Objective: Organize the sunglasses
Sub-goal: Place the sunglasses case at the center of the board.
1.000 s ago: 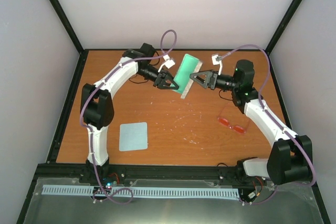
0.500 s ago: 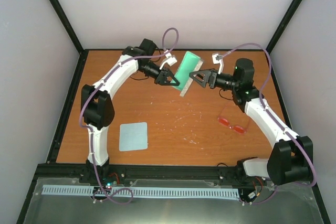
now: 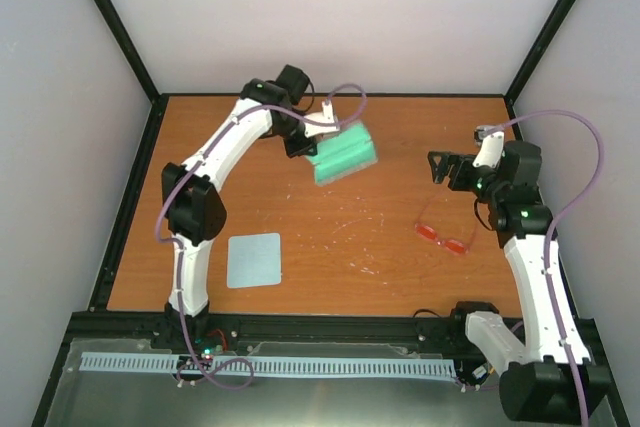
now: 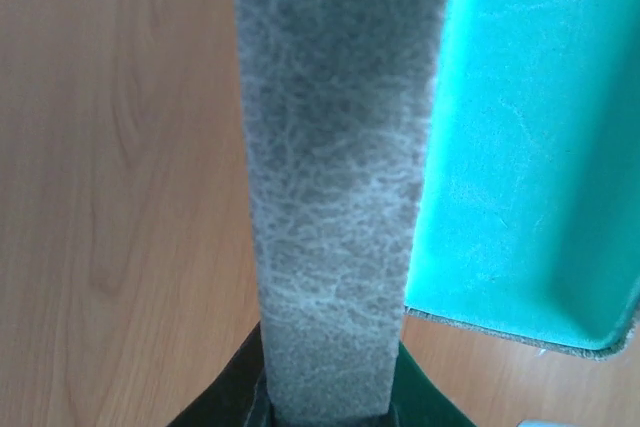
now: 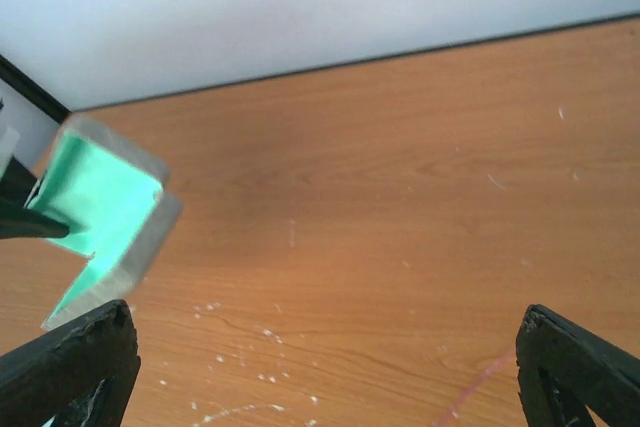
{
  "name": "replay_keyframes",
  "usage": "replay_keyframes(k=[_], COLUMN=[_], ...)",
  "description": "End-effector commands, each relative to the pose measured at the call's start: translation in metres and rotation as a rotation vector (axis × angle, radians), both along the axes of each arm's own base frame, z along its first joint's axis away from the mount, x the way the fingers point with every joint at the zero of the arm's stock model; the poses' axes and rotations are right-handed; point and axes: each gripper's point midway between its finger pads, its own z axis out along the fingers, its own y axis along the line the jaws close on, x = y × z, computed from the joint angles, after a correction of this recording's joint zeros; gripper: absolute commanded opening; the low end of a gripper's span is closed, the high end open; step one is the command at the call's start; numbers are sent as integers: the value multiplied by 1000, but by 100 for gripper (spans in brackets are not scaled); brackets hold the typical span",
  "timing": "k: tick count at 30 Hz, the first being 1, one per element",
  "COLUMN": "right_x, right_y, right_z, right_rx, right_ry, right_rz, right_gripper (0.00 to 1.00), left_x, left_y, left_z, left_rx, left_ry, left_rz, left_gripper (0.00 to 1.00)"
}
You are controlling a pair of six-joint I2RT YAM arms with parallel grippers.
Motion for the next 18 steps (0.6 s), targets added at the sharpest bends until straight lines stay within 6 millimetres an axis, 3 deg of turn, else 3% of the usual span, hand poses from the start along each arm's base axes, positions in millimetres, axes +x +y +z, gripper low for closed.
replay_keyframes(k=[1,7,18], right_x=[8,18,12], right_y=[-11,-4,0], right_z=[-29,-34,-44], right_rx=[-54,-18,-2], right_ry=[84,81,99], right_rz=[-34,-2,19], right_gripper=[100,100,100], left_x=[17,39,46], left_y=[43,53,22], left_z=[-48,-64,-94], left_rx=[376,545,575], left_ry=[-129,-225,-265], left_rz=[-57,-73,-175], left_gripper=[0,1,0])
